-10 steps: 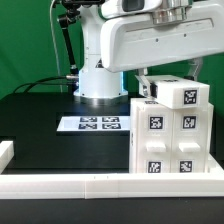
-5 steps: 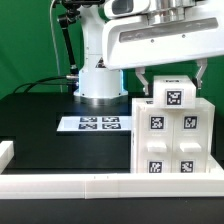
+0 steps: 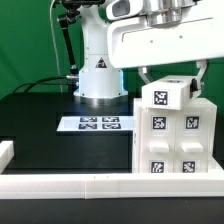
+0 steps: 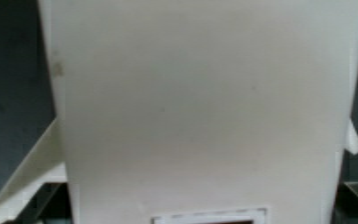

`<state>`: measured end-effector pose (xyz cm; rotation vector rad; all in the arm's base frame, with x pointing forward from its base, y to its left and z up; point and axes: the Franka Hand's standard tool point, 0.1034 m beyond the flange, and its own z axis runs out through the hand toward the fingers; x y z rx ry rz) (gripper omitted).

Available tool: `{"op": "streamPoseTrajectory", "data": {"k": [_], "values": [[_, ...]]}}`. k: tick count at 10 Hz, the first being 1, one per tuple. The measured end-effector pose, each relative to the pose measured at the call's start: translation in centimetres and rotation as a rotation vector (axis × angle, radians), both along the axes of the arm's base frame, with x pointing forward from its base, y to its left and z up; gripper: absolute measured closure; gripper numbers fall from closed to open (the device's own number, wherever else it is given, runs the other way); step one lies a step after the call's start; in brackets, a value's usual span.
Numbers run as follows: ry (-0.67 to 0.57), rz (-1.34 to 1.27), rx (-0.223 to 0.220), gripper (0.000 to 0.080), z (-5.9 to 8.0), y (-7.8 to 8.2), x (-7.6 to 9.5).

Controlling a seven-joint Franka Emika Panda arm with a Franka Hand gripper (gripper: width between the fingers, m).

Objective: Assemble cabinet

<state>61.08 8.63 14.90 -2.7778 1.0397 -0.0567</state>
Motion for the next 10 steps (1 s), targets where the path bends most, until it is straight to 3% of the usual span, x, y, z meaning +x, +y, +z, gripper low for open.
{"op": "streamPoseTrajectory", "data": {"k": [10], "values": [[0.134,-0.858,0.182,0.0234,-0.15,0.31,-0.31]]}}
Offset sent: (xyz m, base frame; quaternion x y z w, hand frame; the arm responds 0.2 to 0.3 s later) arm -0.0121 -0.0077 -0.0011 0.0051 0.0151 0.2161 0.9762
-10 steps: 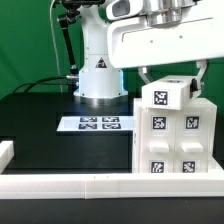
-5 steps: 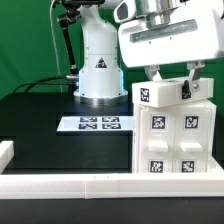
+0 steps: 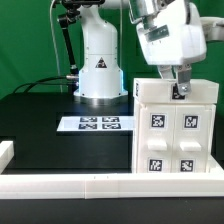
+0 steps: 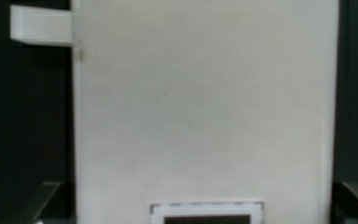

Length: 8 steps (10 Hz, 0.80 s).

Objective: Assemble cabinet

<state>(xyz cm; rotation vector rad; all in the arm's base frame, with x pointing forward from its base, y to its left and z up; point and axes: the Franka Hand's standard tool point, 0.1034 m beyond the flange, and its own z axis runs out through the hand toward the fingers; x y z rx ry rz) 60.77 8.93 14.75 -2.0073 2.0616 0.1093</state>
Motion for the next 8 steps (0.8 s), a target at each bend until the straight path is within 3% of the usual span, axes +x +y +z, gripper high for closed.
{"op": "streamPoseTrajectory", "data": {"k": [5,7,8], "values": [[0.078,-0.335,0.067,0.0234,0.02,0.60,0.04],[0.080,-0.350,0.073,0.0234,0.04,0.65,0.07],[0.077,-0.341,0.072,0.0158,0.06,0.71,0.07]]}}
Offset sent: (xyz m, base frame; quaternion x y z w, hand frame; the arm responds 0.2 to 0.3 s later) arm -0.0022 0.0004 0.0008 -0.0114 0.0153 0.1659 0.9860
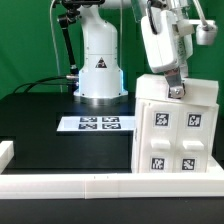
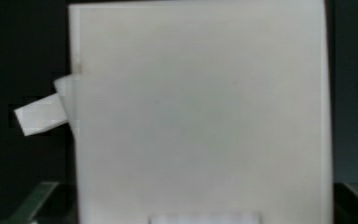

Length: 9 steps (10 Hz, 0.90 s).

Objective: Assemble cabinet

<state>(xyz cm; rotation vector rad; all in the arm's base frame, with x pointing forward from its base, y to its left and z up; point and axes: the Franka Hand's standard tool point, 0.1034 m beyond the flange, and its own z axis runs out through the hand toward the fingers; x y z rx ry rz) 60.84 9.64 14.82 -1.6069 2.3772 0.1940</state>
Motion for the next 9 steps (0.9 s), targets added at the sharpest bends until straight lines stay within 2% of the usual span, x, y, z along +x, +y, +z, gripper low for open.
{"op": "streamPoseTrajectory", "data": {"k": [1,2,3,5,8,9], "values": [[-0.011,0.012,0.002,0.0158,0.5,0.0,0.1],[-0.027,0.018,0.010,0.0027,1.3,0.1,0.3],[-0.040,0.023,0.017,0.0008,1.9,0.1,0.4],[-0.064,0.027,0.028,0.0001,3.2,0.1,0.8],[-0.075,0.060,0.027,0.0002,3.2,0.3,0.8],[-0.084,0.149,0.004,0.0002,3.2,0.4,0.7]]}}
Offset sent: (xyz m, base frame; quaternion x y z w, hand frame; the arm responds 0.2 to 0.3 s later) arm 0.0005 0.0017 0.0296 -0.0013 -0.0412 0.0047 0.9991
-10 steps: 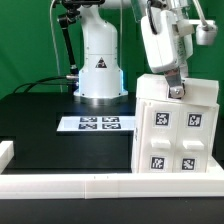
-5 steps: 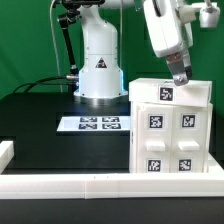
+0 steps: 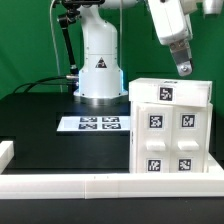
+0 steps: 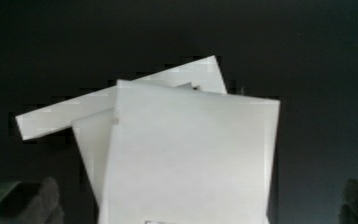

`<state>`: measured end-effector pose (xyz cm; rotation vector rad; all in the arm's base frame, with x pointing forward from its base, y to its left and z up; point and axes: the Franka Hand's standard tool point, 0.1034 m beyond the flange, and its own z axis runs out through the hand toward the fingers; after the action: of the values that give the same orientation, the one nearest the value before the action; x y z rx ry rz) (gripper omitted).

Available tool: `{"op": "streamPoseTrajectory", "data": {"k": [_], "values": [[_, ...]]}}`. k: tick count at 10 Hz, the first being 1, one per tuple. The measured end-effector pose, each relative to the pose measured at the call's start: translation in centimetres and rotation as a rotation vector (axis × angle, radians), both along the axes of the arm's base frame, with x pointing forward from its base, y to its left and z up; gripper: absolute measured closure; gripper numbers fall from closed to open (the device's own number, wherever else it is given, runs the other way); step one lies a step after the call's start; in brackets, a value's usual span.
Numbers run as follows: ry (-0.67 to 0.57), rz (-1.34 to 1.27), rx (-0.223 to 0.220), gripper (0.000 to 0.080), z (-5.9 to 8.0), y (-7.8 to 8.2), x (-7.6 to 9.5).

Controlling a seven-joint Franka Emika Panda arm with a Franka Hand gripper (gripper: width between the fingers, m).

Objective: Assemble cabinet

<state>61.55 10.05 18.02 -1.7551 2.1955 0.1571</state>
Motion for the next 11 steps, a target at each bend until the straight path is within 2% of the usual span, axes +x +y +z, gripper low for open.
{"op": "streamPoseTrajectory", "data": {"k": [2,5,6,10,11], "values": [[-0.046,0.299,-0.074,0.0002,0.59,0.66,0.20],[-0.118,0.614,-0.114,0.0002,0.92,1.20,0.18],[-0.143,0.766,-0.147,0.0002,1.12,1.37,0.23],[-0.220,1.018,-0.185,0.0002,1.01,1.19,0.26],[-0.257,1.170,-0.216,0.0002,0.98,1.04,0.26]]}}
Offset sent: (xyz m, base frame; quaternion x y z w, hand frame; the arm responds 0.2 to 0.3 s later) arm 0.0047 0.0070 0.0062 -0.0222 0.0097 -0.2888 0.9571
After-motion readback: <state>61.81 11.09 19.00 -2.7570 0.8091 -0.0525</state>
